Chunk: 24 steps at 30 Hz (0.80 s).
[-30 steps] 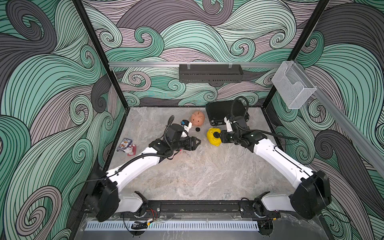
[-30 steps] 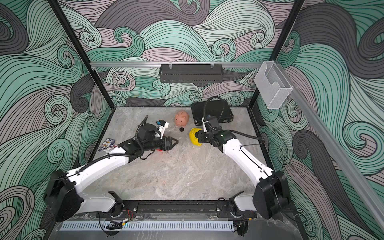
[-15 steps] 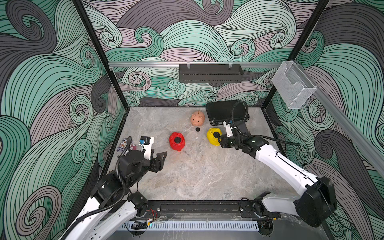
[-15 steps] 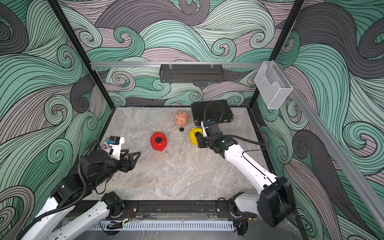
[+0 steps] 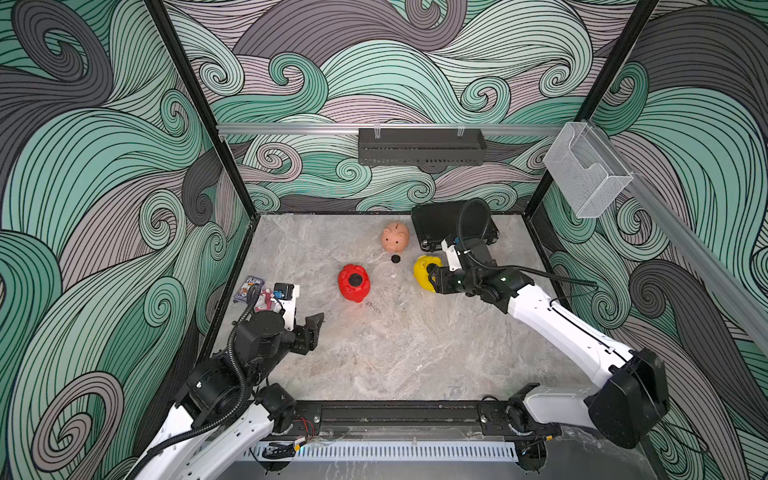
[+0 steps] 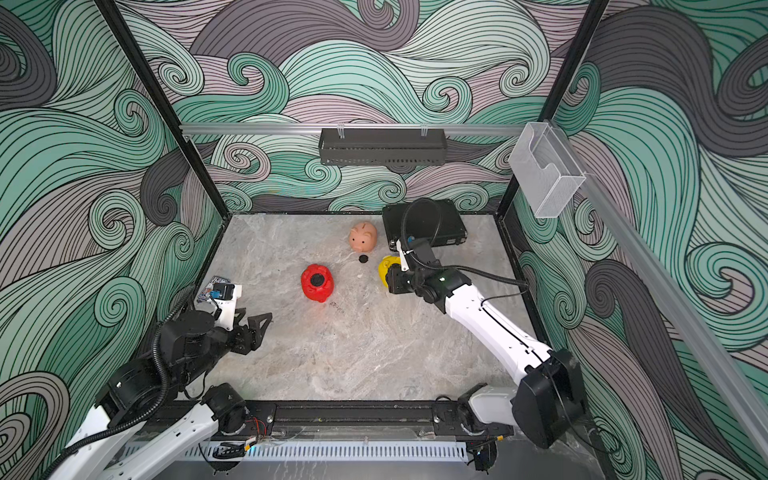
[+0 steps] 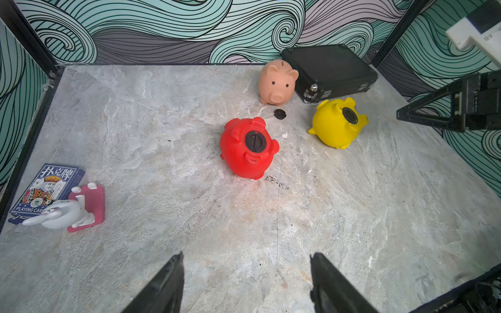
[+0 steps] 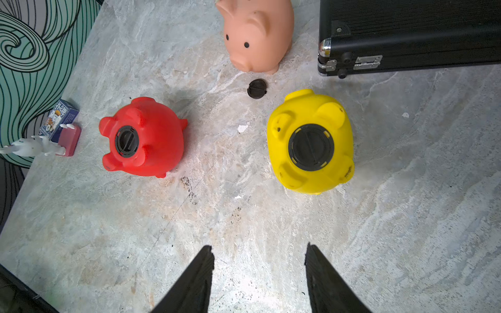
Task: Close piggy banks
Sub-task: Move the piggy bank to the center of the board.
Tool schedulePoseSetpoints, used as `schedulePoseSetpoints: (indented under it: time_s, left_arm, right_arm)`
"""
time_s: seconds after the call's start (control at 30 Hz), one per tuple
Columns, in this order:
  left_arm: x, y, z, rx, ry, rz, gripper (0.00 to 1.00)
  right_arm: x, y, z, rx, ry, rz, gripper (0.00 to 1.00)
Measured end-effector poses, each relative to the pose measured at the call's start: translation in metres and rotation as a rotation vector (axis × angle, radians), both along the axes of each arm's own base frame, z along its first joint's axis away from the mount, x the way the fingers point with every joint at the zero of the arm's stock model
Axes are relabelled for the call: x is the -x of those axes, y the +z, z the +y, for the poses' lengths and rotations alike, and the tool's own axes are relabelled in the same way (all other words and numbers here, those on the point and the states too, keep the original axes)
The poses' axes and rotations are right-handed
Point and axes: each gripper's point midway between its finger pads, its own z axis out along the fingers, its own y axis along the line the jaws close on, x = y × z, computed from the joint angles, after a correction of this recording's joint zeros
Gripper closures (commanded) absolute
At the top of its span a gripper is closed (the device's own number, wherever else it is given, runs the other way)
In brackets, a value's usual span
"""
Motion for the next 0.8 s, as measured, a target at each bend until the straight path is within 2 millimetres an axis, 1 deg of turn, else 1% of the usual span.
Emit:
schedulePoseSetpoints:
  time_s: [0.17, 0.27, 0.33, 0.43, 0.5, 0.6, 0.73, 0.8]
  left_arm:
    - [-0.001, -0.002, -0.002, -0.004, -0.005, 0.011, 0.26]
    - [-0.007, -0.010, -0.007, -0.032, -0.005, 0.055, 0.25]
    - [-0.014, -0.017, -0.014, -0.055, -0.010, 0.100, 0.25]
    - [-0.032, -0.021, -0.033, -0.075, -0.023, 0.161, 0.26]
    - [-0.050, -0.020, -0.049, -0.082, -0.027, 0.193, 0.26]
    - [-0.085, -0.011, -0.074, -0.080, -0.022, 0.209, 0.27]
    - [-0.144, -0.002, -0.109, -0.061, -0.011, 0.226, 0.27]
    - [-0.173, -0.001, -0.125, -0.046, -0.010, 0.231, 0.29]
  right_arm:
    - [-0.006, 0.010, 0.005, -0.010, 0.002, -0.013, 0.41]
    - [-0.008, 0.014, 0.006, -0.015, 0.002, -0.021, 0.41]
    - [-0.008, 0.014, 0.006, -0.014, 0.002, -0.020, 0.40]
    - [-0.004, 0.012, 0.003, -0.009, -0.001, -0.019, 0.40]
    - [0.001, 0.008, -0.001, -0.003, -0.003, -0.015, 0.40]
    - [0.011, 0.004, -0.007, 0.004, -0.006, -0.010, 0.40]
    - [0.025, 0.003, -0.016, 0.003, -0.007, -0.015, 0.40]
    - [0.031, 0.002, -0.020, 0.002, -0.008, -0.019, 0.40]
